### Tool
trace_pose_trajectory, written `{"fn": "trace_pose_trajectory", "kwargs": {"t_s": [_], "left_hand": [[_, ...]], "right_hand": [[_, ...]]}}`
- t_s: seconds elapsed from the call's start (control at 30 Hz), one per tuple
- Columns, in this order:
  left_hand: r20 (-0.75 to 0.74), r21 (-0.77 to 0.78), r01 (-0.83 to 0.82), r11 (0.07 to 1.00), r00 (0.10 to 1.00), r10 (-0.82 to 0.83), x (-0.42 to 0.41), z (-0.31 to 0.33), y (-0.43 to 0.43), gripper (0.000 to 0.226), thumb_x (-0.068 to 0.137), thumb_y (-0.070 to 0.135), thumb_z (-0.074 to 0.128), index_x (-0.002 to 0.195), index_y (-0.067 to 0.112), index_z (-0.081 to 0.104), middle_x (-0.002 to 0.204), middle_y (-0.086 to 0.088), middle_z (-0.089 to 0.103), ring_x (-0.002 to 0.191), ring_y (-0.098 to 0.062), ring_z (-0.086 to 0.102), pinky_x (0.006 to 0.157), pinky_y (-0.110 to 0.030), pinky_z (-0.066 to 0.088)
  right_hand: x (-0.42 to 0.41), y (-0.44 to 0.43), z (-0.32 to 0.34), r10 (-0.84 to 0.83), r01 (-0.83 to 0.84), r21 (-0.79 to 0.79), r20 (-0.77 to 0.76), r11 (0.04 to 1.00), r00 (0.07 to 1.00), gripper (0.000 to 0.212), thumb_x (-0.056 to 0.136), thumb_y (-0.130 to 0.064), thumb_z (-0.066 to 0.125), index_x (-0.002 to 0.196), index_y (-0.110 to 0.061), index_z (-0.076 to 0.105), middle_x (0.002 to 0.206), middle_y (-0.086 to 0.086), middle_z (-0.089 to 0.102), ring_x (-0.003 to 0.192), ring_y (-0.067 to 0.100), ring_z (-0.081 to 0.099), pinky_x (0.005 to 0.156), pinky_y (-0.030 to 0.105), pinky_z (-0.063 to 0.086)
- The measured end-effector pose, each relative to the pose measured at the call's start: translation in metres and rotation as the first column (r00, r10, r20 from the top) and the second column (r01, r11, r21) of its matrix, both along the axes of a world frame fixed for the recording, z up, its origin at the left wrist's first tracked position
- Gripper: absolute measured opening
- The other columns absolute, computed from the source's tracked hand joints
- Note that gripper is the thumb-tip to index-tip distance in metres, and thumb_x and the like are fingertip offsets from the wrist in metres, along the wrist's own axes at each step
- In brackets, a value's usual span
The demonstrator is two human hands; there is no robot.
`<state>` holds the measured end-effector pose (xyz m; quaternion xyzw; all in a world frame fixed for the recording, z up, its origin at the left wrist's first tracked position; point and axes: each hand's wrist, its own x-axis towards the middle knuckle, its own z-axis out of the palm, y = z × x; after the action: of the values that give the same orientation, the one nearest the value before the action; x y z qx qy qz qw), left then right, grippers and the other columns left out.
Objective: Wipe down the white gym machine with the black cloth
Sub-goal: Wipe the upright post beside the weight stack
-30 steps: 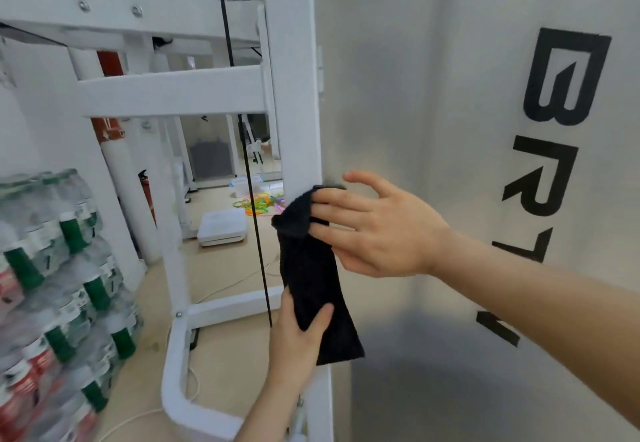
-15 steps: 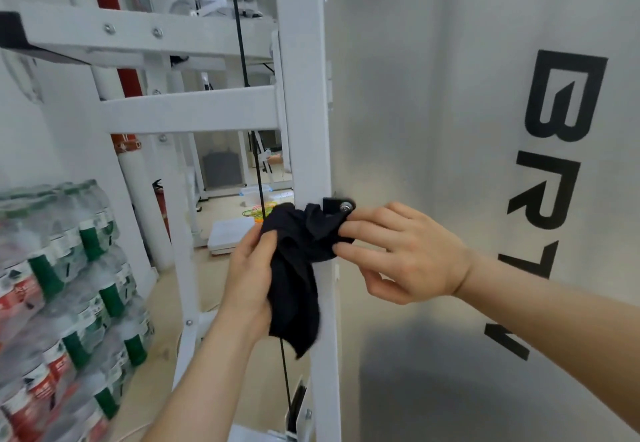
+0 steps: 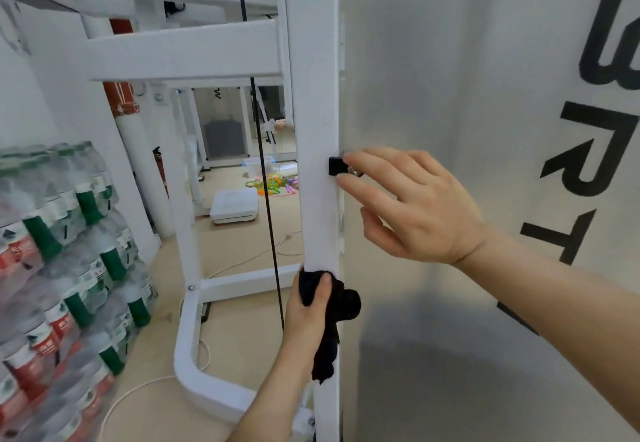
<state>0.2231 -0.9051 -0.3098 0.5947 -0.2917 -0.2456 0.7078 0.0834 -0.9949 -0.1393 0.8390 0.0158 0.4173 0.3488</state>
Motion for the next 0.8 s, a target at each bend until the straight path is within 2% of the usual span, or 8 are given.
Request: {"fn": "trace_pose_trajectory", "kwargs": {"t_s": [0.17,0.33,0.43,0.53,0.6,0.7,0.77,0.8], "left_hand": [[0.342,-0.314,-0.214,0.925,0.883,0.320,-0.026,0.090,-0.025,0.065,0.094,0.023,0.047,0.154,0.018,0.020,0.154,-0.006,0.035,0.141,-0.016,0.034,0.115,-0.031,0.029],[0.708,-0.287,-0.207,0.935,0.612,0.353,-0.034,0.056,-0.014,0.072,0.089,0.018,0.039,0.155,0.014,0.011,0.163,-0.010,0.002,0.151,-0.025,0.003,0.122,-0.037,0.008],[0.899,-0.213,0.024,0.977,0.396,0.186,-0.056,0.039,-0.008,0.065,0.088,0.012,0.041,0.151,0.011,0.026,0.159,-0.016,0.020,0.149,-0.030,0.017,0.120,-0.046,0.020],[0.928,-0.212,0.162,0.964,0.342,0.147,-0.071,0.054,-0.014,0.060,0.090,0.012,0.057,0.145,0.019,0.034,0.153,-0.012,0.037,0.144,-0.025,0.032,0.115,-0.045,0.031],[0.899,-0.225,0.254,0.941,0.426,0.100,-0.076,0.069,-0.010,0.048,0.092,0.013,0.056,0.140,0.019,0.050,0.155,0.000,0.036,0.146,-0.013,0.027,0.119,-0.035,0.026],[0.560,-0.255,0.465,0.848,0.786,-0.262,-0.092,0.107,0.009,0.039,0.089,0.005,0.048,0.118,0.021,0.069,0.141,0.015,0.054,0.136,-0.004,0.042,0.115,-0.031,0.035],[0.377,-0.260,0.558,0.788,0.810,-0.449,-0.093,0.128,0.016,0.040,0.082,0.003,0.045,0.111,0.016,0.070,0.131,0.007,0.063,0.127,-0.014,0.055,0.109,-0.039,0.043],[0.339,-0.266,0.597,0.757,0.793,-0.506,-0.088,0.136,0.019,0.041,0.081,0.003,0.044,0.113,0.012,0.068,0.127,0.000,0.066,0.122,-0.020,0.059,0.106,-0.039,0.046]], "right_hand": [[0.000,0.003,-0.001,0.053,-0.065,0.113,0.109,0.991,0.993,0.035,0.089,-0.011,0.049,0.115,0.001,0.069,0.123,0.018,0.065,0.107,0.038,0.062,0.083,0.042,0.051],[-0.003,0.009,-0.010,0.048,-0.116,0.291,0.230,0.950,0.972,0.030,0.087,-0.009,0.053,0.110,0.001,0.070,0.115,0.016,0.066,0.098,0.036,0.062,0.081,0.044,0.050],[-0.007,0.019,-0.031,0.047,-0.167,0.440,0.271,0.882,0.961,0.029,0.087,-0.011,0.055,0.110,-0.002,0.070,0.118,0.012,0.066,0.103,0.029,0.061,0.085,0.041,0.048],[-0.024,0.040,-0.063,0.021,-0.288,0.707,0.361,0.646,0.932,0.034,0.089,-0.016,0.052,0.119,-0.009,0.067,0.136,0.002,0.057,0.125,0.012,0.052,0.104,0.035,0.044],[-0.042,0.056,-0.078,-0.069,-0.405,0.793,0.485,0.455,0.872,0.041,0.090,-0.025,0.051,0.130,-0.019,0.060,0.146,-0.005,0.047,0.136,0.010,0.043,0.110,0.031,0.039],[-0.055,0.074,-0.082,-0.056,-0.629,0.754,0.648,0.191,0.759,0.046,0.092,-0.033,0.057,0.137,-0.036,0.047,0.139,-0.018,0.051,0.129,0.008,0.050,0.099,0.027,0.048],[-0.050,0.074,-0.077,-0.030,-0.692,0.719,0.694,0.057,0.719,0.048,0.093,-0.026,0.058,0.136,-0.043,0.045,0.132,-0.024,0.054,0.119,0.007,0.058,0.090,0.021,0.051],[-0.047,0.071,-0.073,-0.052,-0.677,0.729,0.683,0.099,0.728,0.047,0.094,-0.021,0.059,0.133,-0.045,0.048,0.127,-0.024,0.056,0.112,0.009,0.061,0.087,0.022,0.052]]}}
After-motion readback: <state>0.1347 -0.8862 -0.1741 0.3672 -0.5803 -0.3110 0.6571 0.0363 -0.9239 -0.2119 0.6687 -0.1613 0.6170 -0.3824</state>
